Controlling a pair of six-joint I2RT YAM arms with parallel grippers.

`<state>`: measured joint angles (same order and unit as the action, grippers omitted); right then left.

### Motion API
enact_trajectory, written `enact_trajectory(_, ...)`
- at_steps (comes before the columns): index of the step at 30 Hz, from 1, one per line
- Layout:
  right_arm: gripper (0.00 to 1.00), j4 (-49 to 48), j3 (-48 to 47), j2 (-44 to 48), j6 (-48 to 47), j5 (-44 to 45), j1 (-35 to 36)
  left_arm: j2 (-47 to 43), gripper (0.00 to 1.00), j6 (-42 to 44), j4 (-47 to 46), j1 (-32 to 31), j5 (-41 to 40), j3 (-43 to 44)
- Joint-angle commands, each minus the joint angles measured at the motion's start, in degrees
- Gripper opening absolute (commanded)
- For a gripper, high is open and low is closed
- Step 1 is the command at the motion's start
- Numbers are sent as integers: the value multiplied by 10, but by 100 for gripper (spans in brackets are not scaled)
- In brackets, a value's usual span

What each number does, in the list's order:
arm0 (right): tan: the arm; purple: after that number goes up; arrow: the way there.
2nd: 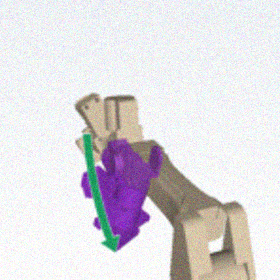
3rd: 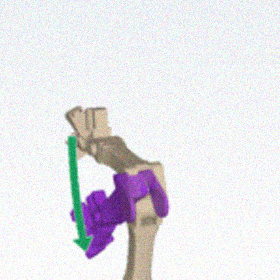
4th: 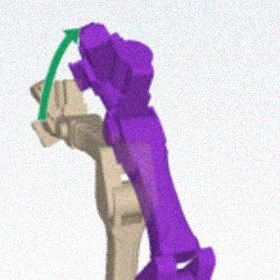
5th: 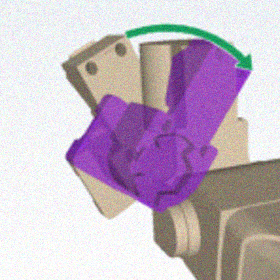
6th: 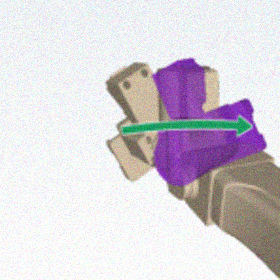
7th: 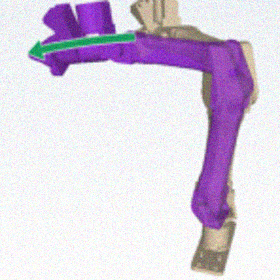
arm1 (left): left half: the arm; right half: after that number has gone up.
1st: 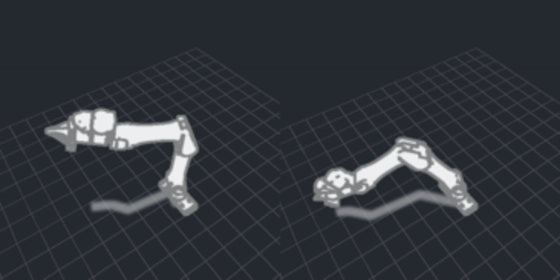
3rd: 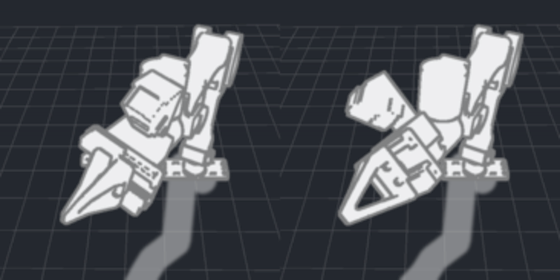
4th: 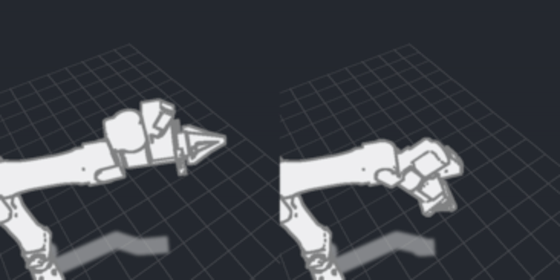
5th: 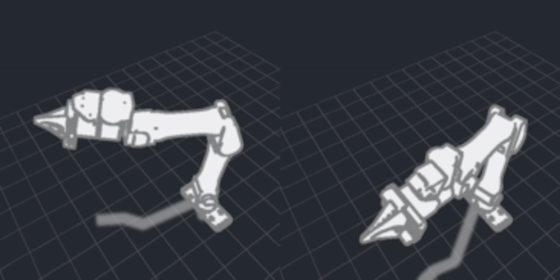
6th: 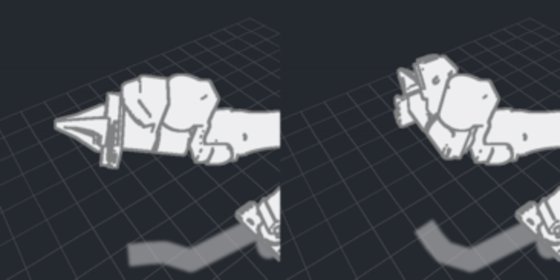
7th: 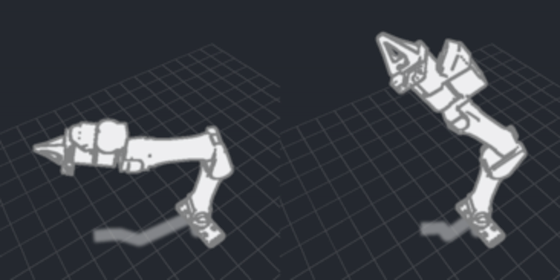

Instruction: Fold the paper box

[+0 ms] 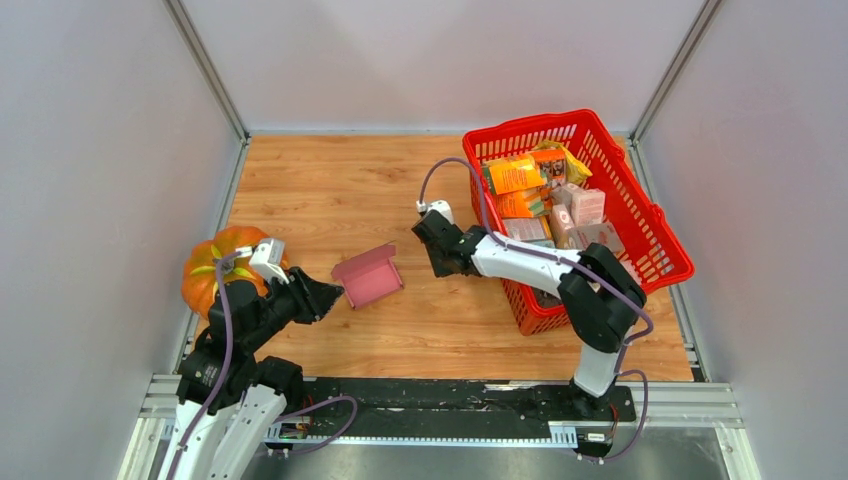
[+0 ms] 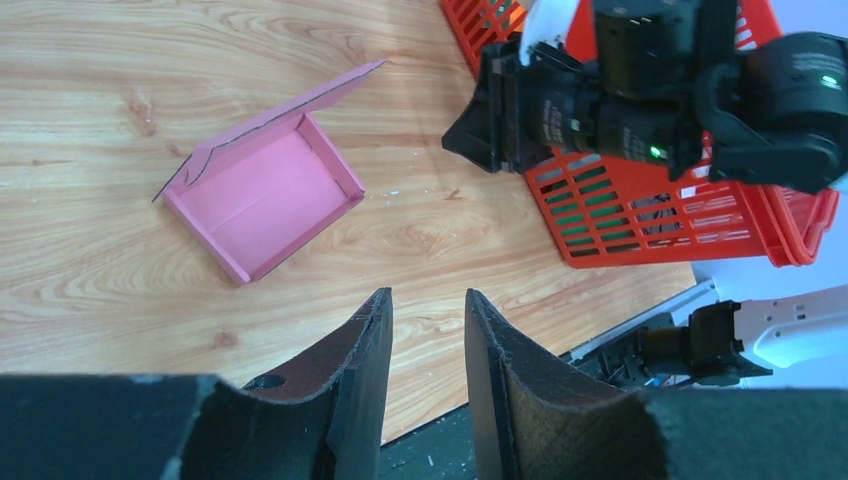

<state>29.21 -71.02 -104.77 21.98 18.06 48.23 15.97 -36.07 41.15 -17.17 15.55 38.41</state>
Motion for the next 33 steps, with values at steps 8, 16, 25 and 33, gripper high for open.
enact_trajectory(8,29,-42,-133,0,-8,-68,110,-8,41,0,39,1,-80,4)
enact_trajectory(16,78,-93,-109,20,-102,-127,78,90,45,-15,44,1,-154,1)
enact_trajectory(25,71,-138,-35,51,-259,-342,-19,220,48,68,-64,1,-165,-17)
enact_trajectory(33,66,-176,-75,-14,-336,-348,-22,326,46,134,-111,0,-188,-11)
